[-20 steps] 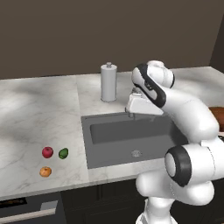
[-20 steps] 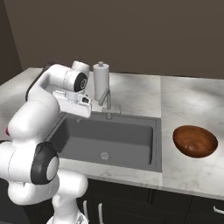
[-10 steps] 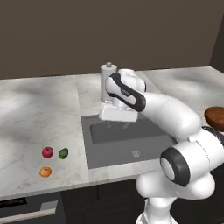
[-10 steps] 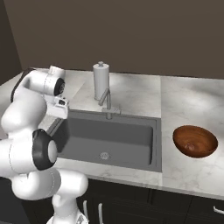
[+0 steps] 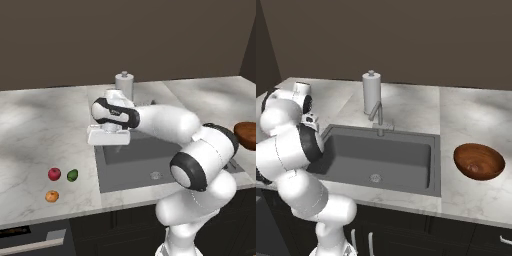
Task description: There is a mixed pile of frozen fruits and vegetables on the counter. Locate all the frozen vegetables and place the items in a bowl on the counter. Take all the frozen fruits and defrost them in a running sink.
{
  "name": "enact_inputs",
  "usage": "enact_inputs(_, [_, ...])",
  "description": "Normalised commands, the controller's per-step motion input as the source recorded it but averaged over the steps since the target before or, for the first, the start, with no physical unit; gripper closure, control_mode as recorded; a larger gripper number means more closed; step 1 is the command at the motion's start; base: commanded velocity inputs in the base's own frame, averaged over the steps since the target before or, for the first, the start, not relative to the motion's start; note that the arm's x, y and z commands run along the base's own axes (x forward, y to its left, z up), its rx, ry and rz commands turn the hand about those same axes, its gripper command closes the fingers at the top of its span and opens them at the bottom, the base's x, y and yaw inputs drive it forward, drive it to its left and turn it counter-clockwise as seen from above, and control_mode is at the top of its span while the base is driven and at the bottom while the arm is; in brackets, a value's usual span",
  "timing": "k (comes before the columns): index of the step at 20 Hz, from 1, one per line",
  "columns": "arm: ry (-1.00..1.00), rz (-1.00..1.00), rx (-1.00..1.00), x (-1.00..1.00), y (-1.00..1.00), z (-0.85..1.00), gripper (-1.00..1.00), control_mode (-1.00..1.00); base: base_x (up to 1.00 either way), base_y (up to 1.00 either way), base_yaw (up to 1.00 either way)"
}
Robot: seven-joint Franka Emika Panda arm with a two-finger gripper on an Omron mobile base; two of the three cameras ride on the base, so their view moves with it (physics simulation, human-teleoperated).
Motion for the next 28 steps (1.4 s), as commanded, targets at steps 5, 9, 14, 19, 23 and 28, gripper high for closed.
enact_inputs(5, [-0.10, 0.02, -0.14, 0.57, 0.80, -0.33, -1.00, -1.00, 0.00, 0.00, 0.00])
enact_inputs(9, [-0.13, 0.04, -0.11, 0.37, 0.82, -0.44, -1.00, -1.00, 0.00, 0.00, 0.00])
enact_inputs(14, [-0.10, 0.04, -0.01, 0.06, 0.45, -0.27, -1.00, -1.00, 0.00, 0.00, 0.00])
enact_inputs(19, [0.07, 0.01, 0.00, -0.02, 0.14, -0.10, -1.00, -1.00, 0.00, 0.00, 0.00])
enact_inputs(23, [0.07, 0.00, 0.00, 0.00, 0.16, -0.25, -1.00, -1.00, 0.00, 0.00, 0.00])
enact_inputs(28, [-0.06, 0.00, -0.03, 0.14, 0.12, -0.31, -1.00, -1.00, 0.00, 0.00, 0.00])
